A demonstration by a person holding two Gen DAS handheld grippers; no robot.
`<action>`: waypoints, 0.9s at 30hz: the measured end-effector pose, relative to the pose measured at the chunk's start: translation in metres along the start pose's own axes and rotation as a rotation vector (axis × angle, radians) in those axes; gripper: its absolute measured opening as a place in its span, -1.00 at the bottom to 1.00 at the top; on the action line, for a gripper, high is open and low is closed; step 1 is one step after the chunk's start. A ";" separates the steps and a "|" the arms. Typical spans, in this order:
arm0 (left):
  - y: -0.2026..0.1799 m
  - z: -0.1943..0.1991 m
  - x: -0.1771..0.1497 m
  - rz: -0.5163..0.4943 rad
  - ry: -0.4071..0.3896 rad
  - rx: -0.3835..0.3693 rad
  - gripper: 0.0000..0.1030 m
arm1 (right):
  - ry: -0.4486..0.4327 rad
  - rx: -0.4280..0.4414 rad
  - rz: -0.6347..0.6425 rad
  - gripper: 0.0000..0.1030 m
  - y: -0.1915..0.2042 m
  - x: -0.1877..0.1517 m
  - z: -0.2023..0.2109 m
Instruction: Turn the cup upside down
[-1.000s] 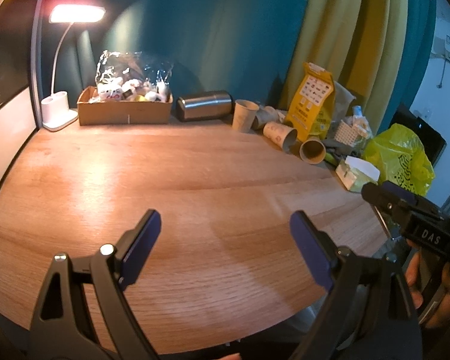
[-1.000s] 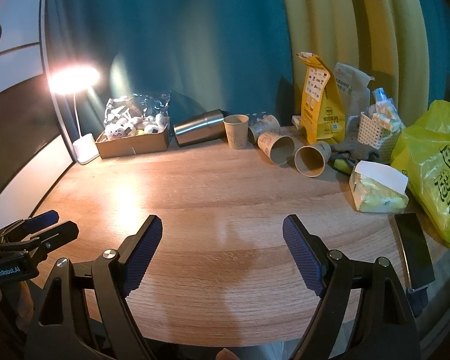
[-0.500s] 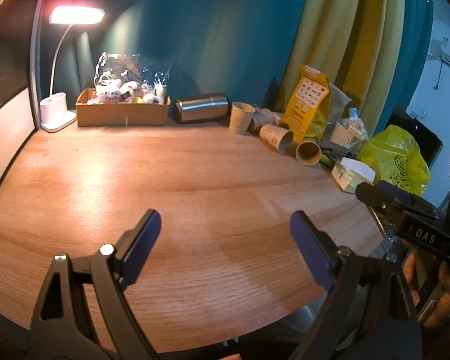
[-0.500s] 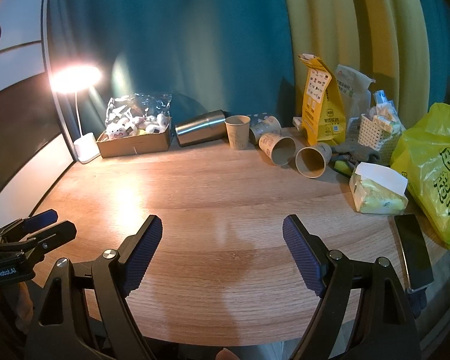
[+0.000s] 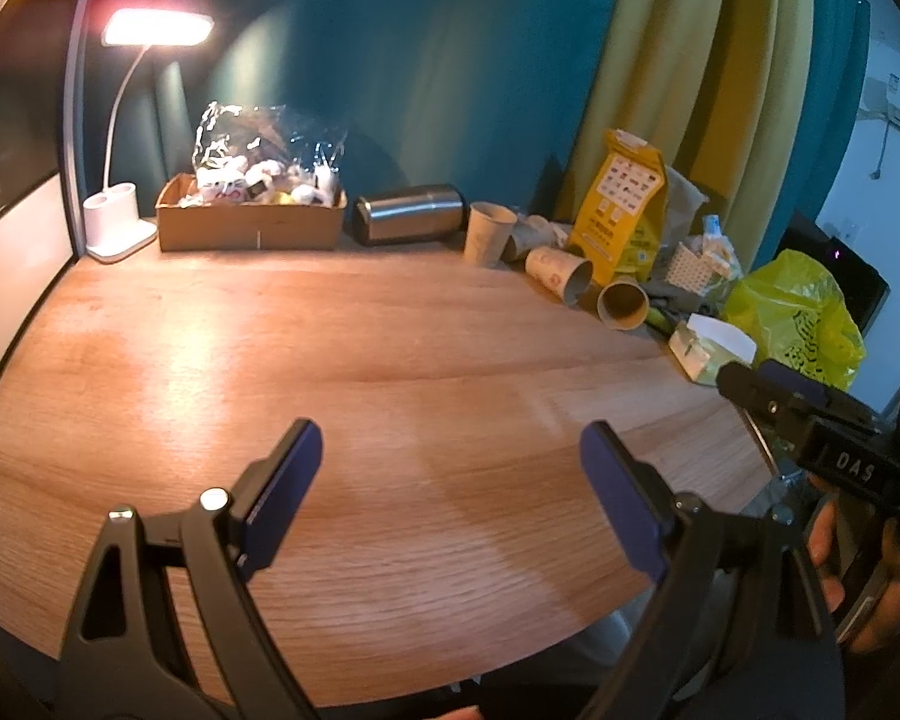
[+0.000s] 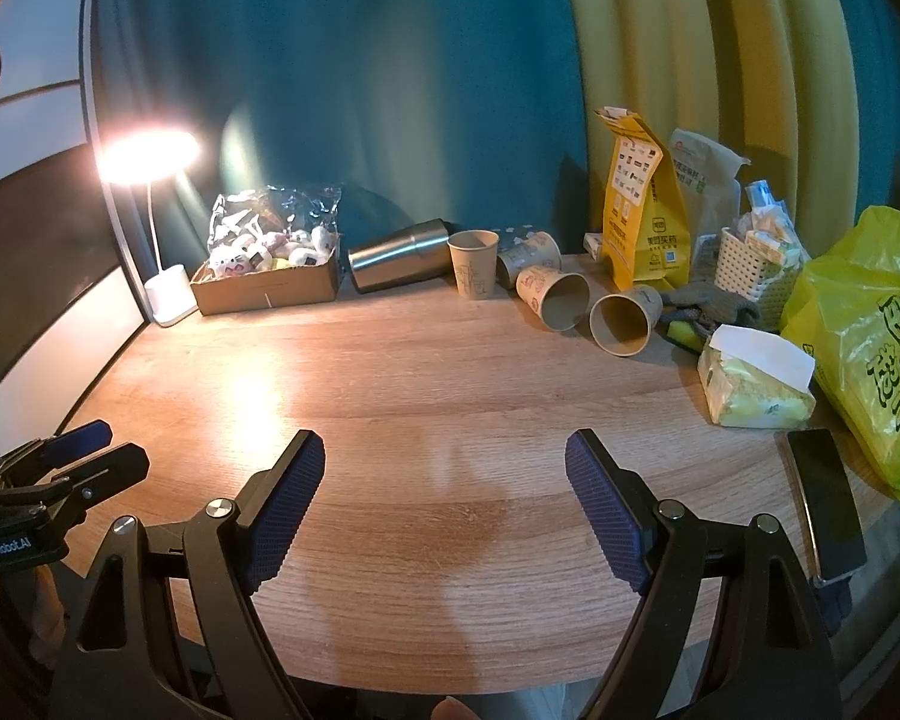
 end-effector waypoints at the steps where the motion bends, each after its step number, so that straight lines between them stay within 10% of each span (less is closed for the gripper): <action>1: 0.000 0.000 0.000 0.001 -0.001 0.000 0.73 | -0.002 -0.002 0.002 0.65 0.000 -0.001 0.000; 27: 0.001 0.006 -0.002 0.007 -0.021 0.012 0.73 | -0.001 0.000 0.012 0.65 0.002 0.004 -0.001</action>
Point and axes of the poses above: each gripper's, at about its wrist camera, not at the fingertips, and z roughly against the way its jaws point, y to its left, x to its top, the point moved 7 cm from there along -z, roughly the way its jaws point, and after that the axes turned 14 degrees about y, right-handed, at the moved point
